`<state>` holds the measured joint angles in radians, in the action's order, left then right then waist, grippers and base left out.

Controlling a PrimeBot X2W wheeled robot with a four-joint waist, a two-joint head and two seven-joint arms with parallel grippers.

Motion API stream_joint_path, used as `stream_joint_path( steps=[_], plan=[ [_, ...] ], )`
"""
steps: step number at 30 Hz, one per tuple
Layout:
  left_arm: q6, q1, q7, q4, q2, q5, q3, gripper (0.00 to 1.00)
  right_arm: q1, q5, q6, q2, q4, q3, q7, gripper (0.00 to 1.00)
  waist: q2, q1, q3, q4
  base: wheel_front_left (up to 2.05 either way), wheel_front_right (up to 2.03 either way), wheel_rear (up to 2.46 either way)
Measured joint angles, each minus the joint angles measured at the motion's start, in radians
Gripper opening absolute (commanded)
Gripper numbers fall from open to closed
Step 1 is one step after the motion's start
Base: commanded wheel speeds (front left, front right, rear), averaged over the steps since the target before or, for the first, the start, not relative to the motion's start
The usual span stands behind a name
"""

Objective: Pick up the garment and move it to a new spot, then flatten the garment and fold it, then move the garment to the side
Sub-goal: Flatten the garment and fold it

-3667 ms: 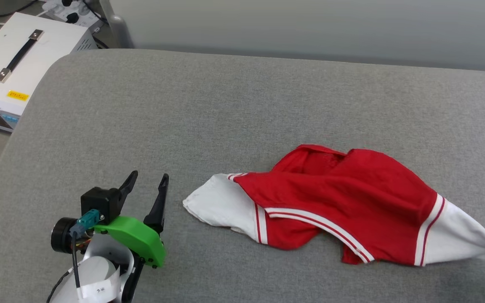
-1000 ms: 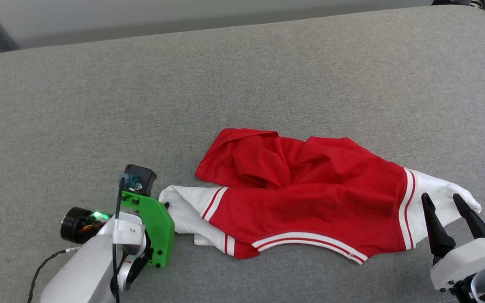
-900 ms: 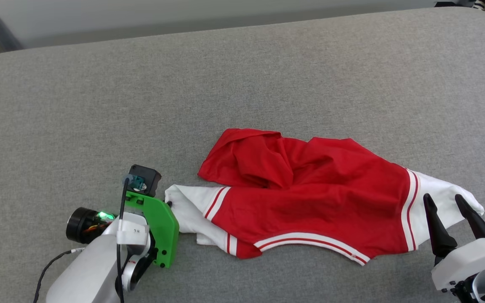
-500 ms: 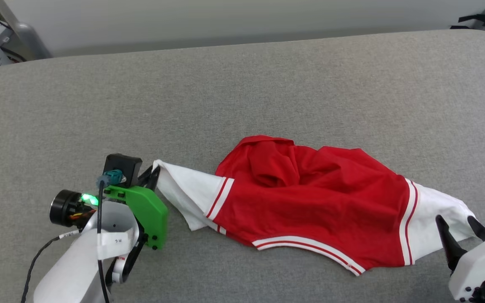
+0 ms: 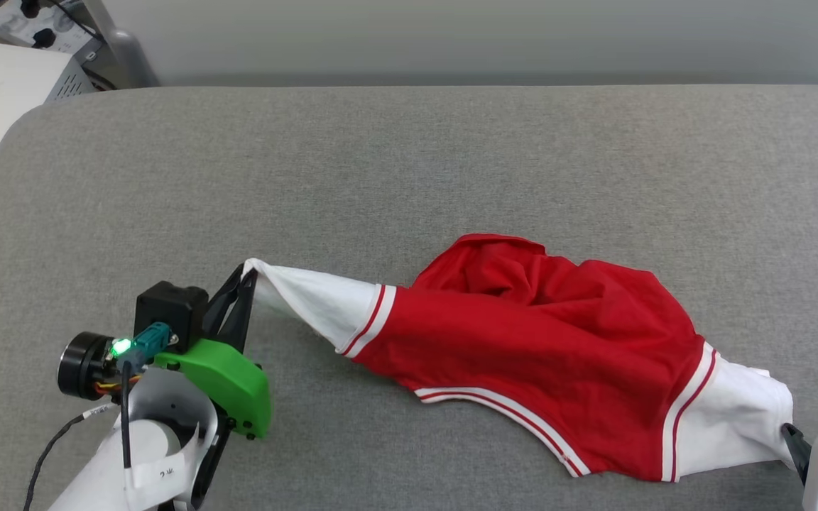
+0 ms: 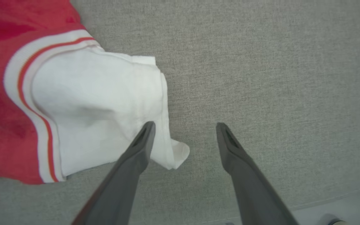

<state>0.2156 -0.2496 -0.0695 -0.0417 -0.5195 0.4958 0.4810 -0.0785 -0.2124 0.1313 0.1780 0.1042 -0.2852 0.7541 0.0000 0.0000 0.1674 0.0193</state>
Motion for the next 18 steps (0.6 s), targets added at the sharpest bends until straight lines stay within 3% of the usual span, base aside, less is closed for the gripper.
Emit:
stream_joint_path(
  steps=[18],
  plan=[
    [0.001, 0.013, 0.013, -0.017, 0.000, 0.007, 0.008, 0.00, -0.081, -0.002, 0.000, -0.006, 0.159, 0.050, 0.149, 1.00, 0.0000, 0.0000, 0.033, 0.032, 0.00, 0.00, 0.00]
  ],
)
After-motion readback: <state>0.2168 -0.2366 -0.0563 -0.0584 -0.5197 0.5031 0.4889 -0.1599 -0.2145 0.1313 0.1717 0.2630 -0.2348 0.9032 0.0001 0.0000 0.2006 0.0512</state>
